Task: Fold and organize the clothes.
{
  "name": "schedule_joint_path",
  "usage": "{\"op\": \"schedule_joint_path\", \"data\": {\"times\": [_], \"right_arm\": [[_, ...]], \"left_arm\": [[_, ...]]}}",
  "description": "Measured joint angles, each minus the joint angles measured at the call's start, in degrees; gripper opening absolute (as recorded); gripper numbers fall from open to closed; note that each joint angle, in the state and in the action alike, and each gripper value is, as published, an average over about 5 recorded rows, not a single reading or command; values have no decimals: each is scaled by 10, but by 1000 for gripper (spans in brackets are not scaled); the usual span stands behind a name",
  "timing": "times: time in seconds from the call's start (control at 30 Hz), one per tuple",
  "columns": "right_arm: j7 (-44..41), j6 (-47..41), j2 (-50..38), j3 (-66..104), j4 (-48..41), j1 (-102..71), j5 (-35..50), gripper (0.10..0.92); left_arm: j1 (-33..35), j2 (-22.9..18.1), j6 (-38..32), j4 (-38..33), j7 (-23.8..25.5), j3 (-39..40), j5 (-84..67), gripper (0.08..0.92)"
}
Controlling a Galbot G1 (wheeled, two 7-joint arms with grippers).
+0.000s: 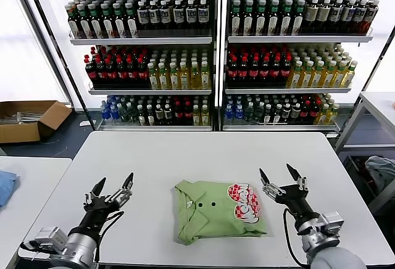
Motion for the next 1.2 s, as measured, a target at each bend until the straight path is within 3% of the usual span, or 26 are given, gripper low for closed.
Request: {"op": "schedule_joint_path", "data": {"times": [0.47, 1.2], "right_arm": [[-90, 104, 57, 108, -29, -83, -15, 823], [-141, 150, 95, 141, -49, -105, -35, 823]], "left_arm": [[63, -22, -161, 17, 77, -63, 86, 823], [98, -38, -253, 26, 148, -103, 141, 823]]}}
